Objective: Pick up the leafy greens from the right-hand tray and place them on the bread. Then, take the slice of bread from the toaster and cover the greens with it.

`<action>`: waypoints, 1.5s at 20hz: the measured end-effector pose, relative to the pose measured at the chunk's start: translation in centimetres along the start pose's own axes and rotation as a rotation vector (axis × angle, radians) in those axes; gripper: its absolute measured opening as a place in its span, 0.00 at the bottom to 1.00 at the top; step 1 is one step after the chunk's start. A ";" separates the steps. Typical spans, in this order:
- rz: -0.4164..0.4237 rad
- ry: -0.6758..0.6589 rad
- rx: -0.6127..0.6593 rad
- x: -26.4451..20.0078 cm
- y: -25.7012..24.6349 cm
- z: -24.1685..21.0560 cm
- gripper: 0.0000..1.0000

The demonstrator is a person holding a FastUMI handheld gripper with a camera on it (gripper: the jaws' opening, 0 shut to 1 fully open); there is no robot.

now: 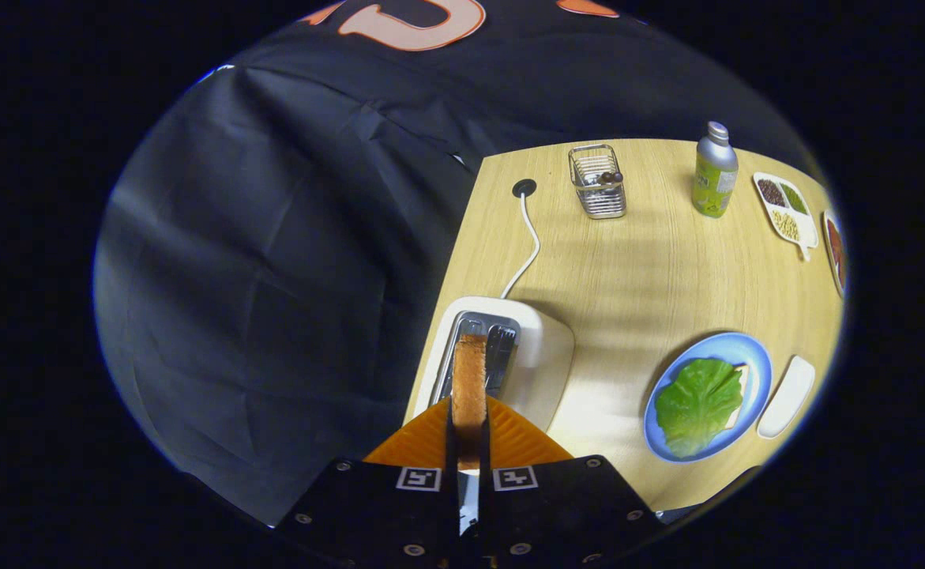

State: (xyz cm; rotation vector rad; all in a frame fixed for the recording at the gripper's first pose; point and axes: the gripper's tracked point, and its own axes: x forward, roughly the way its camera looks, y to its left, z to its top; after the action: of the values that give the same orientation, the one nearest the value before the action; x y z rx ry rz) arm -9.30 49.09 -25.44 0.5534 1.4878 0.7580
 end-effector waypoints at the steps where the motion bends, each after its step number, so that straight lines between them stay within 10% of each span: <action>1: 0.012 -0.005 -0.002 -0.9 -0.6 -0.1 0.10; 11: 0.035 -0.057 0.046 -6.9 -10.5 -2.7 0.10; 30: -0.070 -0.045 0.096 -2.3 -24.7 -7.5 0.10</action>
State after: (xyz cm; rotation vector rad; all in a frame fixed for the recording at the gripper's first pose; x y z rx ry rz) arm -13.94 30.10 -42.48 0.5836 1.4994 0.6181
